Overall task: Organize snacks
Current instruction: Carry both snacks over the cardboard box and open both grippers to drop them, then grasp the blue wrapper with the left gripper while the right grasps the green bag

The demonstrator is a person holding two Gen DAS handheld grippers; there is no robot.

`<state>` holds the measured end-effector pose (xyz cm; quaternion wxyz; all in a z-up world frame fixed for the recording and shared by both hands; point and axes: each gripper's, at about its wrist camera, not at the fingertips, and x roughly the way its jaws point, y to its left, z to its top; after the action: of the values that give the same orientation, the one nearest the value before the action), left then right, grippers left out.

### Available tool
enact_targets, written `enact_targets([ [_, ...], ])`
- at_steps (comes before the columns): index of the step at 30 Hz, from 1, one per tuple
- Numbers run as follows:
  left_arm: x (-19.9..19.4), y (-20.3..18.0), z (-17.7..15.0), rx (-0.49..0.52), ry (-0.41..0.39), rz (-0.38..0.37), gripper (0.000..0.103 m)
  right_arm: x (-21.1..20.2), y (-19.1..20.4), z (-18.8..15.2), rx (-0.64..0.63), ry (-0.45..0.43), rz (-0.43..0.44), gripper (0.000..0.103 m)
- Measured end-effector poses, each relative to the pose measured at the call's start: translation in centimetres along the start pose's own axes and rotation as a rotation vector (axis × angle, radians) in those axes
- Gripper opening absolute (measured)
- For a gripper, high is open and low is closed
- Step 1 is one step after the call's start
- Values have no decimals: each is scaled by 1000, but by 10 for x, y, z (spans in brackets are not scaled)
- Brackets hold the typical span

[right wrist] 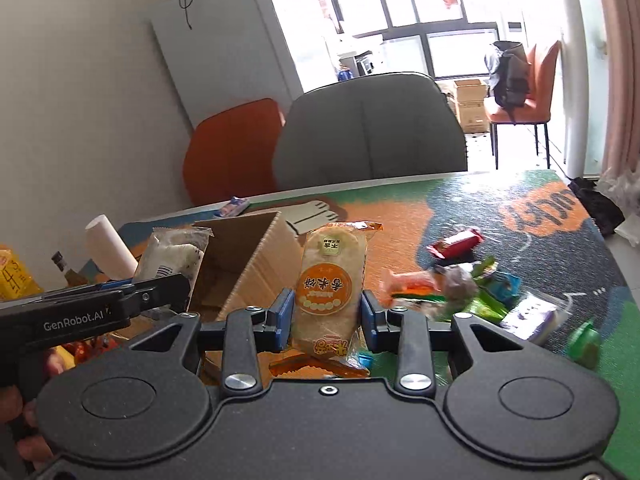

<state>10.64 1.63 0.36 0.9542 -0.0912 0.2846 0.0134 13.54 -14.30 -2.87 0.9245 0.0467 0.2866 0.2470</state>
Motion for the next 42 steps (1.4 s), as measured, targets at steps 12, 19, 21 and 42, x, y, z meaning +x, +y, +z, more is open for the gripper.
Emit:
enact_targets([
  [12,1,55,9,-75,0,73,45,28,37,14,-49,13,50,33],
  [19,7,75,9,-104,13,88,47,46,56,18,-60,32,68,33],
  [21,6,79,9,-103,4,84,48,51,62,18,-67,35,75,33],
  [42,-10,85,0,-170,14,122,89,34,55,15,-52,18,7,96],
])
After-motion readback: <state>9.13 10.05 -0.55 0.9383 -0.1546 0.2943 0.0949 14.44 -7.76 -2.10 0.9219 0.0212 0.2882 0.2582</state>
